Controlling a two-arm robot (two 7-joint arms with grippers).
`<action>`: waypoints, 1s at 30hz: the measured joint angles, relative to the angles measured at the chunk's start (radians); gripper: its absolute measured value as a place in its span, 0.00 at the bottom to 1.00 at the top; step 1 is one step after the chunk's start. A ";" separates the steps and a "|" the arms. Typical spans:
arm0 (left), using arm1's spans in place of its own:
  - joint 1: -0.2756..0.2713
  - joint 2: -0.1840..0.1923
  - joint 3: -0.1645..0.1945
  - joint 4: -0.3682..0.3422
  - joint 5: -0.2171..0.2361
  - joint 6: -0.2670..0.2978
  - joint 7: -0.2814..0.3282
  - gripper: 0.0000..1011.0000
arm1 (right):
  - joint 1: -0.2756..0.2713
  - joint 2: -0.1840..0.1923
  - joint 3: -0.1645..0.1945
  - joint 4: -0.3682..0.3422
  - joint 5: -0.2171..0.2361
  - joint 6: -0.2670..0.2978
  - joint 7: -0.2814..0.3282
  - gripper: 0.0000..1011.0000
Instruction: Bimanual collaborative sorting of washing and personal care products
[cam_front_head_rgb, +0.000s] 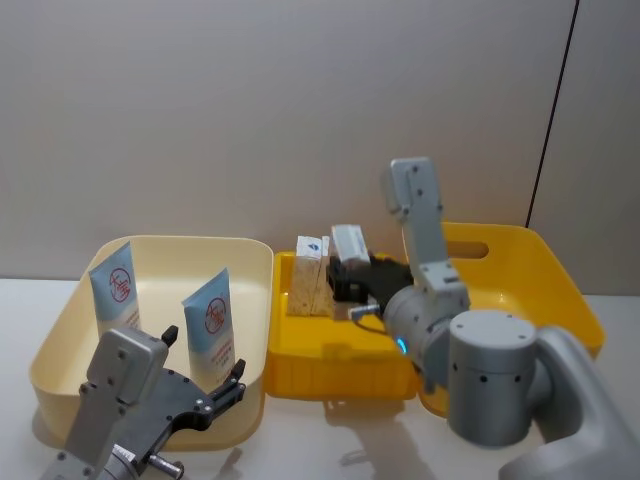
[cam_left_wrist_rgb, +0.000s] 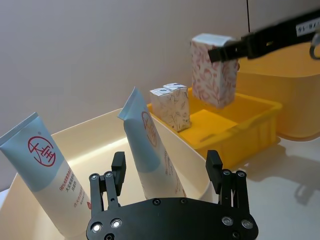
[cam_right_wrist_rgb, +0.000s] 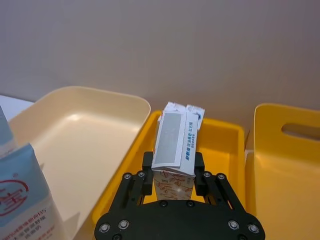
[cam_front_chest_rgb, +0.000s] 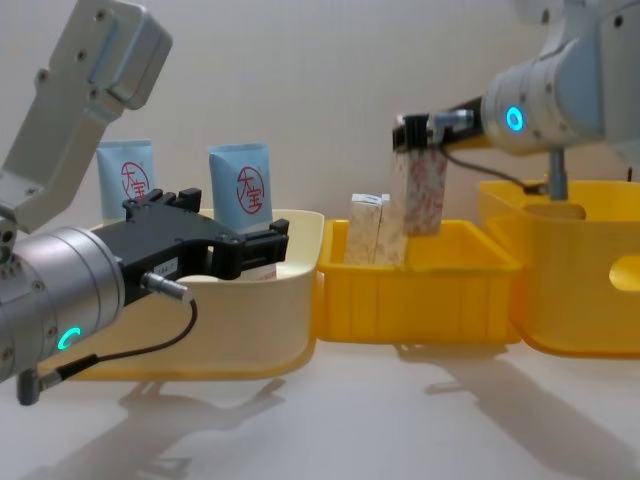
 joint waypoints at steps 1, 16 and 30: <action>0.000 0.000 0.000 0.000 0.000 0.000 0.000 0.99 | 0.002 0.005 -0.001 -0.012 -0.003 -0.008 0.004 0.44; 0.000 0.000 0.000 0.000 0.000 0.000 0.000 0.99 | 0.006 0.106 0.044 -0.164 -0.032 -0.064 0.056 0.44; 0.000 0.000 0.000 0.000 0.000 0.000 0.000 0.99 | -0.042 0.215 0.148 -0.244 -0.015 -0.051 0.118 0.44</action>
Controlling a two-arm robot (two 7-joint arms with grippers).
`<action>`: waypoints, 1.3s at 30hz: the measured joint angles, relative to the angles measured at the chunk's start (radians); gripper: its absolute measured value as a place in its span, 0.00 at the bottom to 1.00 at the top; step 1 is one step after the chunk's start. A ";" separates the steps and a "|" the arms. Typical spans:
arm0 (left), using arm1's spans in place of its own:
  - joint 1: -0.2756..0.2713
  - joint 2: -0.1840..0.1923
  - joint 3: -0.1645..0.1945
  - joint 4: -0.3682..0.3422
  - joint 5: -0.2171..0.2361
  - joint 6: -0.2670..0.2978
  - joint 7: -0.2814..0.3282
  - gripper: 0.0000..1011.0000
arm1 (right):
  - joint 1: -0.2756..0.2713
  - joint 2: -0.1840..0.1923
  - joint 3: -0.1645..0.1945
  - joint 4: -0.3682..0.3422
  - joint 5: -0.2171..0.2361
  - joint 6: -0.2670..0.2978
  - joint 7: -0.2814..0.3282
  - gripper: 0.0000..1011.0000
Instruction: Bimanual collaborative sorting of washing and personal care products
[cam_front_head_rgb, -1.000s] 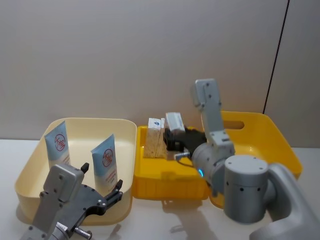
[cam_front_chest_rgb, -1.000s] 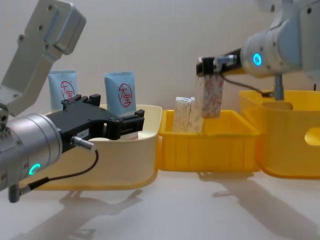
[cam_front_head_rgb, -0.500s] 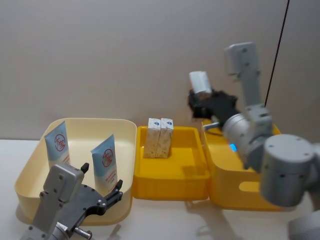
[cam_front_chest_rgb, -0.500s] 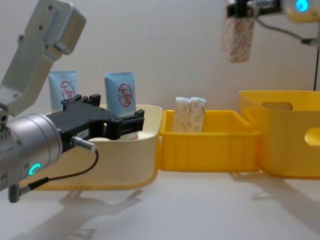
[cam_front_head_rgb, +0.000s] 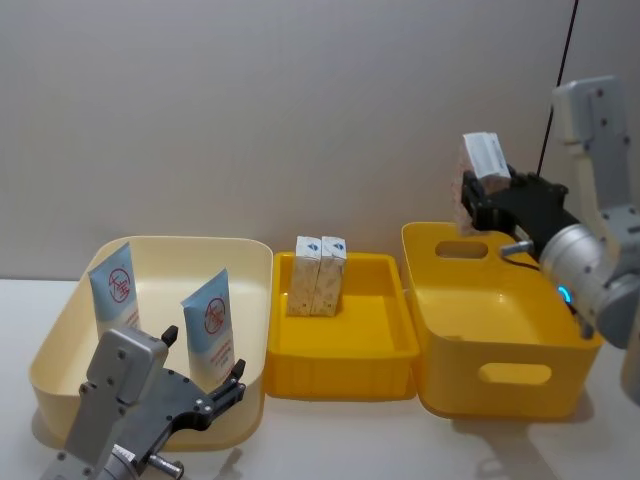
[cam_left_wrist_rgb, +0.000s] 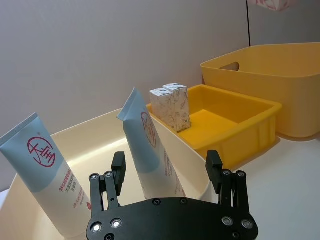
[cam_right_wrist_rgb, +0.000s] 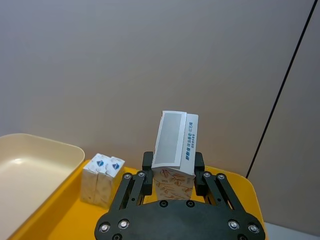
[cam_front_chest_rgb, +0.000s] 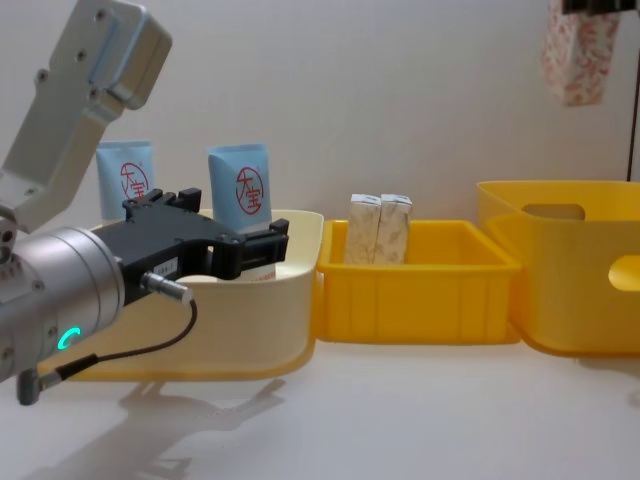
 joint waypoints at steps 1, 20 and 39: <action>0.000 0.000 0.000 0.000 0.000 0.000 0.000 0.99 | -0.002 0.003 0.004 0.000 0.002 0.003 0.003 0.44; 0.000 0.000 0.000 0.000 0.000 0.000 0.000 0.99 | 0.002 -0.008 0.013 0.096 0.011 0.015 0.037 0.44; 0.000 0.000 0.000 0.000 0.000 0.000 0.000 0.99 | 0.008 -0.019 0.011 0.125 0.003 0.002 0.031 0.74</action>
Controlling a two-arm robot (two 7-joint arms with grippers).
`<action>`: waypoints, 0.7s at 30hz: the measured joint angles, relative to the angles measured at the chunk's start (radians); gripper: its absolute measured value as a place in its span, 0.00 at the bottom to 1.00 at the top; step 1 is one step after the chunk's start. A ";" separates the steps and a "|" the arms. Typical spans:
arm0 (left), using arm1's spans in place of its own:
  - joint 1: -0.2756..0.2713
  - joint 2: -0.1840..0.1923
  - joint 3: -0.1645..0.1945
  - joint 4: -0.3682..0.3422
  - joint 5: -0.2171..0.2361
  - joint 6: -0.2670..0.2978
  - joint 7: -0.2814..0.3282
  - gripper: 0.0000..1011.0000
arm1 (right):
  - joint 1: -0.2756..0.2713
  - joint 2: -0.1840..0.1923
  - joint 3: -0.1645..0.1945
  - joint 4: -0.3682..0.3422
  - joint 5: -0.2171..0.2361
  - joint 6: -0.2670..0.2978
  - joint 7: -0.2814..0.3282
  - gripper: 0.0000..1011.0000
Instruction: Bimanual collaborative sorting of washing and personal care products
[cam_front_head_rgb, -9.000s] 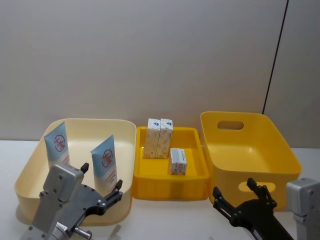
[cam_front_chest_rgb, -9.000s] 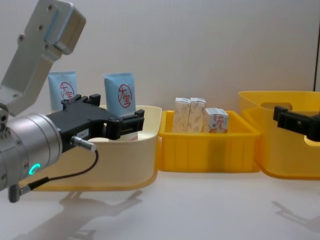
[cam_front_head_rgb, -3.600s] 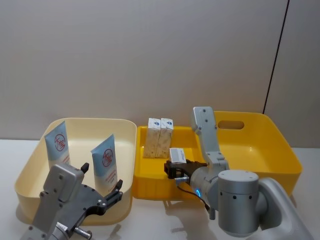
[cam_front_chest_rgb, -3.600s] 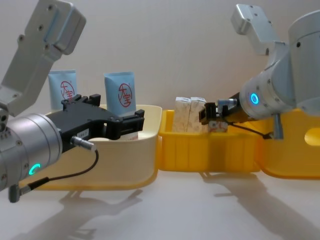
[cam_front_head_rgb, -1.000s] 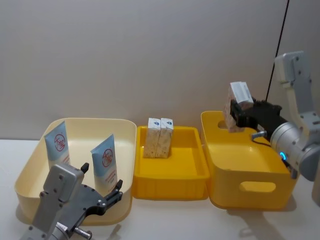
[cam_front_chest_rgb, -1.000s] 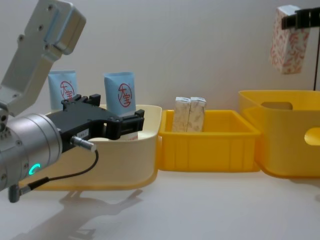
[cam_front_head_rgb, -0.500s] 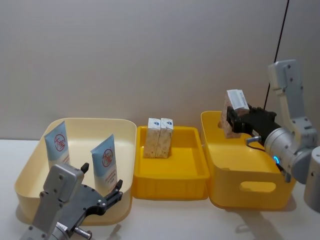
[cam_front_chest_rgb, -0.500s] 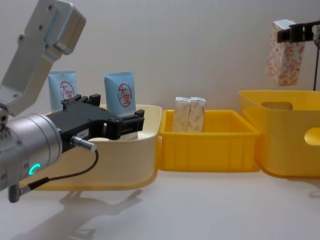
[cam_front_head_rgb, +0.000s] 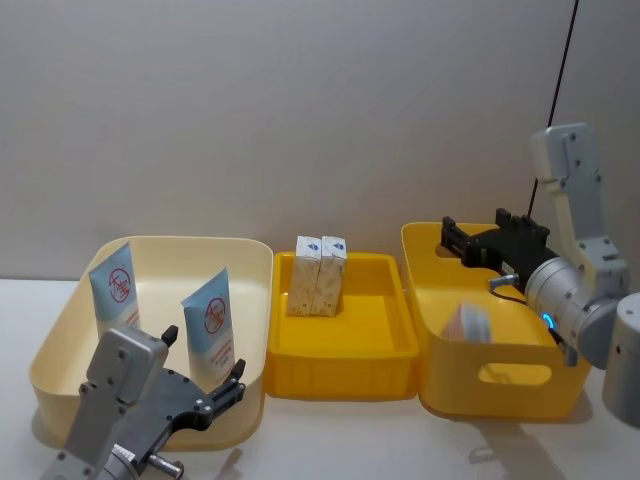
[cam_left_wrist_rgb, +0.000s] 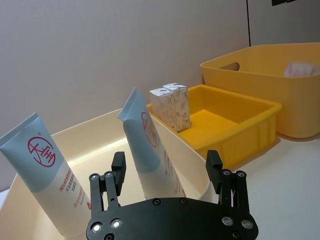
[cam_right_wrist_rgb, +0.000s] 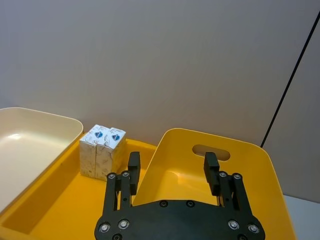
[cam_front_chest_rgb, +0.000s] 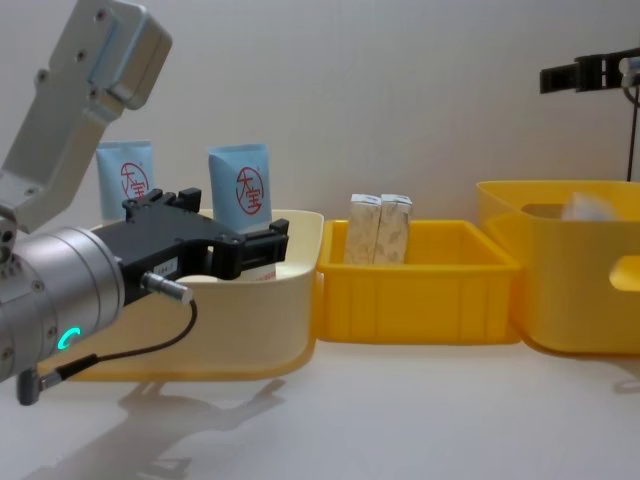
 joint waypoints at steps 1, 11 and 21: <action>0.000 0.000 0.000 0.000 0.000 0.000 0.000 0.99 | 0.000 0.000 0.000 0.001 0.000 0.000 0.000 0.80; 0.000 0.000 0.000 0.000 0.000 0.000 0.000 0.99 | 0.001 -0.002 0.000 0.005 -0.002 -0.002 -0.001 0.99; -0.015 -0.003 -0.002 0.002 0.004 0.005 -0.005 0.99 | 0.002 -0.003 0.000 0.007 -0.002 -0.003 -0.002 0.99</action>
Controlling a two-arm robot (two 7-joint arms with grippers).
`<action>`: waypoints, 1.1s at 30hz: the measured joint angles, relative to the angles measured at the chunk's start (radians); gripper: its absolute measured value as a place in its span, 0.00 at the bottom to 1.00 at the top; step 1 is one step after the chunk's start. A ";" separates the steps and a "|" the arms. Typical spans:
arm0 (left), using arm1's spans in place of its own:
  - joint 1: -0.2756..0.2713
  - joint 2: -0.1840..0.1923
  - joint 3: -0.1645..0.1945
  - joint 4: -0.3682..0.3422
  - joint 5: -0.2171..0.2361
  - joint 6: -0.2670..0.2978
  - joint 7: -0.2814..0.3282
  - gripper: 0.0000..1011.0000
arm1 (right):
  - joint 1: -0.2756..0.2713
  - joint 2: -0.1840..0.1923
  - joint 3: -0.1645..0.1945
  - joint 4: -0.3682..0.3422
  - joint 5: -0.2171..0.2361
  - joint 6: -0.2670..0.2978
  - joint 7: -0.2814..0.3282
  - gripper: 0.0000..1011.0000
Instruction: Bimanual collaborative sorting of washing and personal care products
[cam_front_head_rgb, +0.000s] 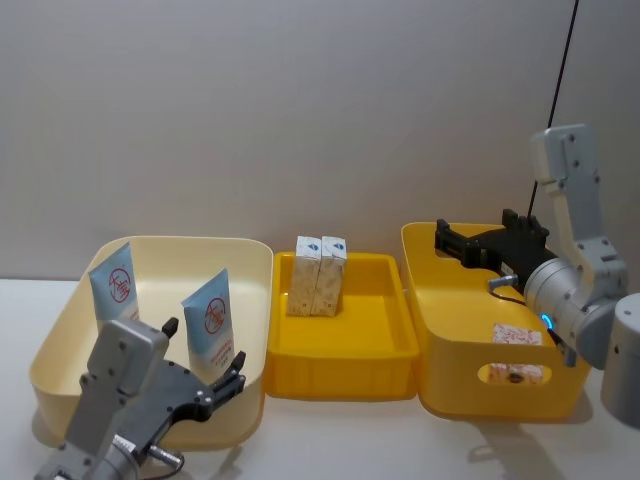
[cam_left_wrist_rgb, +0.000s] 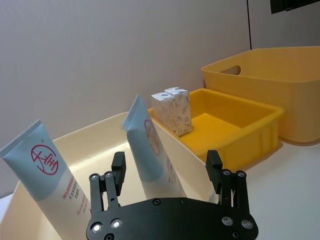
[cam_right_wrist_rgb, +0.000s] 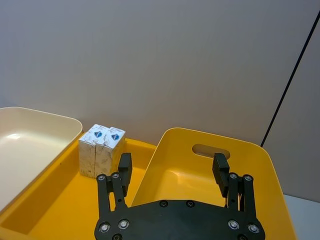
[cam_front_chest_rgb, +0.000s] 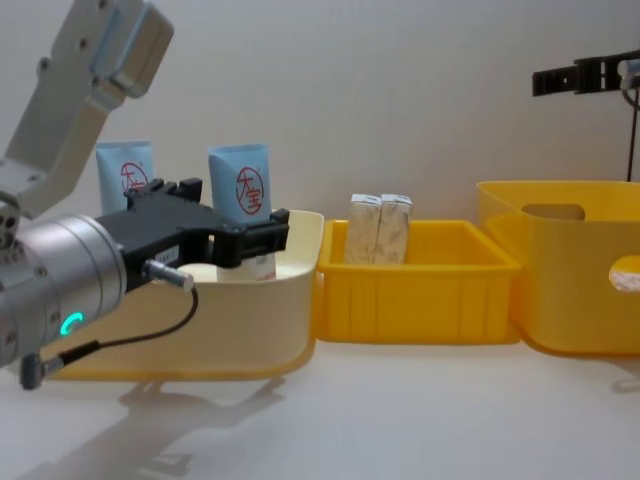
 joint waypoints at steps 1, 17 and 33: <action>-0.003 -0.001 -0.001 0.001 0.000 0.001 -0.001 0.99 | 0.000 0.000 0.000 0.000 0.000 0.000 0.000 0.99; -0.054 -0.024 -0.016 0.051 0.003 0.024 -0.020 0.99 | 0.000 0.000 0.000 0.001 0.000 0.000 0.000 0.99; -0.083 -0.044 -0.030 0.111 -0.026 0.035 -0.074 0.99 | 0.000 0.000 0.000 0.001 0.000 0.000 0.000 0.99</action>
